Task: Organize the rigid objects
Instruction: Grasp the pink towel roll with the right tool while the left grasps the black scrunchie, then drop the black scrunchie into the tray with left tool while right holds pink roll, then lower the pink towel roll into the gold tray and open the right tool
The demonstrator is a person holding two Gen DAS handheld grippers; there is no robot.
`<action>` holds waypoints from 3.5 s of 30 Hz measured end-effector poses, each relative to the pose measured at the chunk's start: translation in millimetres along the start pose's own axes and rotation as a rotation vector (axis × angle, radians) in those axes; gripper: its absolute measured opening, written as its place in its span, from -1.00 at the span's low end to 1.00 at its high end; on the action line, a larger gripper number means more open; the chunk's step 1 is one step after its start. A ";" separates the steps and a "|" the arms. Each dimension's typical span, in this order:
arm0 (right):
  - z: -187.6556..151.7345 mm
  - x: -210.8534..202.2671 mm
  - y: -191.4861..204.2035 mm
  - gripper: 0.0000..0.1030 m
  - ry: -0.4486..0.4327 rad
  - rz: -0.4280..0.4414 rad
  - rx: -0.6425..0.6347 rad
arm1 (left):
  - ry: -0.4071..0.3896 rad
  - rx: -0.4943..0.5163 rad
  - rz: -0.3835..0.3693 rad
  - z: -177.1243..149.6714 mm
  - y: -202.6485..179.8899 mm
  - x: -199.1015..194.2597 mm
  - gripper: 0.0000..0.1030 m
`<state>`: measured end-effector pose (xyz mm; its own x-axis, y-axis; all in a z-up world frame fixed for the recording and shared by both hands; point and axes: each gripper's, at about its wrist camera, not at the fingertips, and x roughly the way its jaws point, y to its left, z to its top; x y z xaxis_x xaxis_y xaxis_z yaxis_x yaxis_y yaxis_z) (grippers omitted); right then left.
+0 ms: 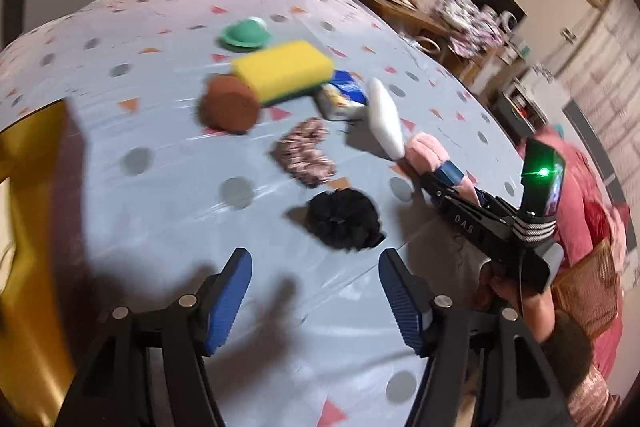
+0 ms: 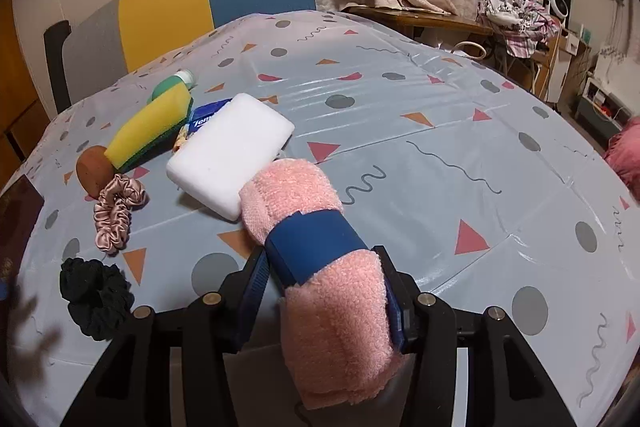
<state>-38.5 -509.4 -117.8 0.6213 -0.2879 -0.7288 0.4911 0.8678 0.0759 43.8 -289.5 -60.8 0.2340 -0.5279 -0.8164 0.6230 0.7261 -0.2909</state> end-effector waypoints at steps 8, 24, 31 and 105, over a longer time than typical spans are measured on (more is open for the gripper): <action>-1.2 1.2 -3.2 0.02 -0.013 0.005 0.008 | 0.017 0.152 0.035 18.3 -45.6 50.2 0.43; -2.9 2.4 -2.1 0.03 -0.022 -0.013 -0.001 | -0.027 0.050 0.043 11.5 -13.0 66.3 -0.56; -2.8 3.3 0.0 0.03 -0.020 -0.033 -0.013 | -0.049 -0.010 0.003 -10.2 3.6 44.0 -0.61; -6.7 -89.1 150.5 -0.08 -0.122 0.174 -0.211 | -0.297 -0.405 0.119 -112.3 218.4 -145.2 -0.09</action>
<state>-24.1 -350.4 -46.0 0.7603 -0.1631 -0.6287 0.2413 0.9696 0.0403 62.1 -4.8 -61.8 0.5240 -0.4911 -0.6959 0.2544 0.8700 -0.4225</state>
